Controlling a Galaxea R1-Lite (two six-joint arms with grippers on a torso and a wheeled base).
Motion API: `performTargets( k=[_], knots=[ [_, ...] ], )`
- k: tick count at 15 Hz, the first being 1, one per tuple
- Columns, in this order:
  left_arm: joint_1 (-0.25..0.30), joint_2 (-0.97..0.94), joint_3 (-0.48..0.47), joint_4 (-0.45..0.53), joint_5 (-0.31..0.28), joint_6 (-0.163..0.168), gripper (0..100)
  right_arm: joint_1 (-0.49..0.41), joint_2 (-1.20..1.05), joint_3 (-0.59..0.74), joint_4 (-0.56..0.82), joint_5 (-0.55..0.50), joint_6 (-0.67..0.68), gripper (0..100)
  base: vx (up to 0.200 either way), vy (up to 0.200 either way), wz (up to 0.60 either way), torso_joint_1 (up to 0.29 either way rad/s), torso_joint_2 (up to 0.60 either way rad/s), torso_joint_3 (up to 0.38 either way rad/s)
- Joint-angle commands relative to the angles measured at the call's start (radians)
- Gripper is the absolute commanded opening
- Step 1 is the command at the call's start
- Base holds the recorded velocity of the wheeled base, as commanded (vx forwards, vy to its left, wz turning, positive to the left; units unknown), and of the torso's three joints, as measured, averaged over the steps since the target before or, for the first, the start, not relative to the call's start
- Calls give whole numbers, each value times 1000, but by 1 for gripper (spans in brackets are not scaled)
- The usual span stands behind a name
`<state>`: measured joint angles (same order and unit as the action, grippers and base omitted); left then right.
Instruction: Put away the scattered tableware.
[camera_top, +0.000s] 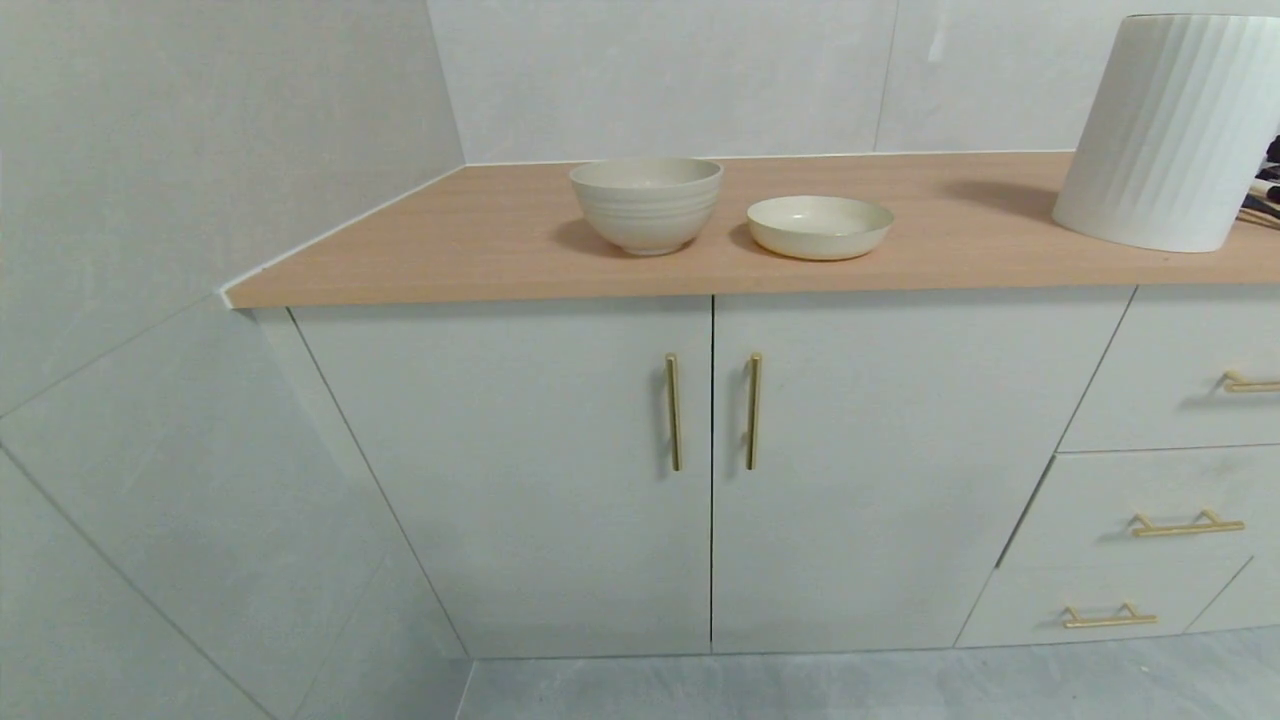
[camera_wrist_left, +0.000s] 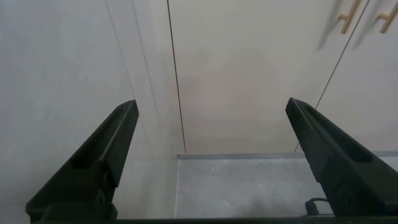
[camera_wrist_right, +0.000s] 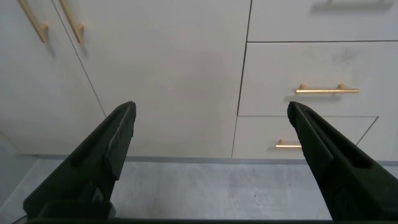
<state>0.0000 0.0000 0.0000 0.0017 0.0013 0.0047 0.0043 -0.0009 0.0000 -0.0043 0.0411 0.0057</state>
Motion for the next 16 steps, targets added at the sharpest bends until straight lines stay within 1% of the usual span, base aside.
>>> performTargets(
  k=[1,2,8,16],
  knots=[
    [0,0,0,0,0,0,100,0,1,0,0,0,0,100,0,0,0,0,0,0],
    [0,2,0,0,0,0,100,0,1,0,0,0,0,100,0,0,0,0,0,0],
    [0,0,0,0,0,0,100,0,1,0,0,0,0,100,200,0,0,0,6,10],
    [0,0,0,0,0,0,100,0,1,0,0,0,2,100,0,0,0,0,0,0]
  ],
)
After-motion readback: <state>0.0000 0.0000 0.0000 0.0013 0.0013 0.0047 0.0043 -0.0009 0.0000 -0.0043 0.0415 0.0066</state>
